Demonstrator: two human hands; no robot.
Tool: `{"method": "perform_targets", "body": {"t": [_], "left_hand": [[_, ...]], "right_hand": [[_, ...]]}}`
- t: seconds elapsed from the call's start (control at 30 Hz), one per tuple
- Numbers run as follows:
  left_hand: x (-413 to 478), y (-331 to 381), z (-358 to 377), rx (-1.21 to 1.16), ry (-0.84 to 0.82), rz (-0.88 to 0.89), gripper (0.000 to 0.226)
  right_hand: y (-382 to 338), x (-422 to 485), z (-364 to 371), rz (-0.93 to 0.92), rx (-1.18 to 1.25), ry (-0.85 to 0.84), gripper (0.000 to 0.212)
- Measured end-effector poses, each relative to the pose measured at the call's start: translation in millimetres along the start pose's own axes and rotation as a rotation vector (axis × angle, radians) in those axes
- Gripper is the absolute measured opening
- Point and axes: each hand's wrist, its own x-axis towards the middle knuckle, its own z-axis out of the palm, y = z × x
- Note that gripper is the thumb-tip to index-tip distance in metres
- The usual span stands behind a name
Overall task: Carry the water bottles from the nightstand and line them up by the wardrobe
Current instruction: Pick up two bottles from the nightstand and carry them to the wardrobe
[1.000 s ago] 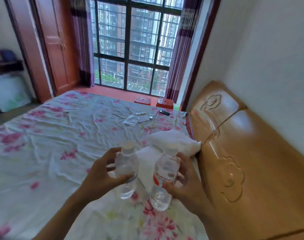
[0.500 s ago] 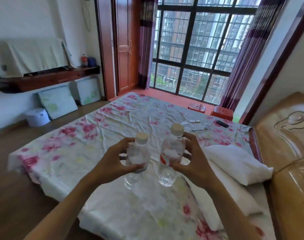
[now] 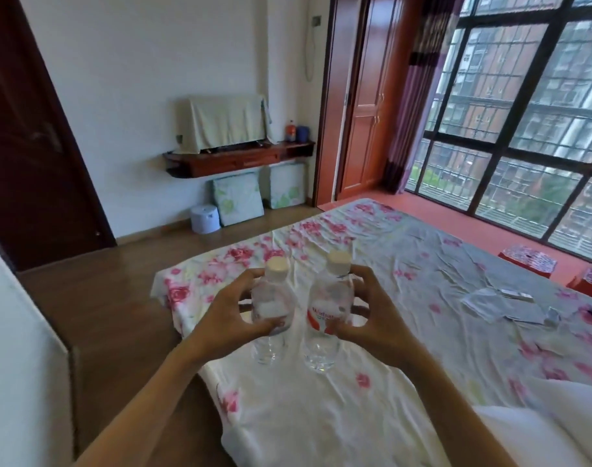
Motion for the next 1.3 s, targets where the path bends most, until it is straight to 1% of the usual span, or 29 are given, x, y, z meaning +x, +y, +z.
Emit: {"method": "perform_targets", "body": {"t": [0.07,0.2,0.3,0.43,0.57,0.8,0.97,1.13,1.3], "left_hand": [[5,-4,-8,0.026,0.042,-0.036,0.081],[7,-14,-23,0.052,0.145,-0.098,0.078],[1,-20,-33,0.085,0.194,-0.145,0.076],[-6,-28,-50,0.119,0.281,-0.166,0.074],[-16,-42,-70,0.116,0.351,-0.210,0.079],[-18,-72,-117,0.092,0.369,-0.233,0.079],[-11,-93,-164,0.079,0.387,-0.199,0.070],[0,-125,-219,0.092,0.354,-0.193,0.066],[10,-154,-267,0.111,0.345,-0.221,0.071]], "right_hand": [[6,20,6,-0.018,0.018,-0.038,0.080],[15,58,22,-0.094,0.036,-0.140,0.079],[18,79,40,-0.107,0.094,-0.205,0.075],[10,108,63,-0.119,0.161,-0.291,0.078],[0,129,89,-0.133,0.190,-0.354,0.079],[-16,168,137,-0.172,0.184,-0.443,0.074],[-36,202,177,-0.186,0.172,-0.489,0.074],[-51,234,223,-0.163,0.186,-0.475,0.073],[-62,267,265,-0.155,0.163,-0.478,0.071]]}}
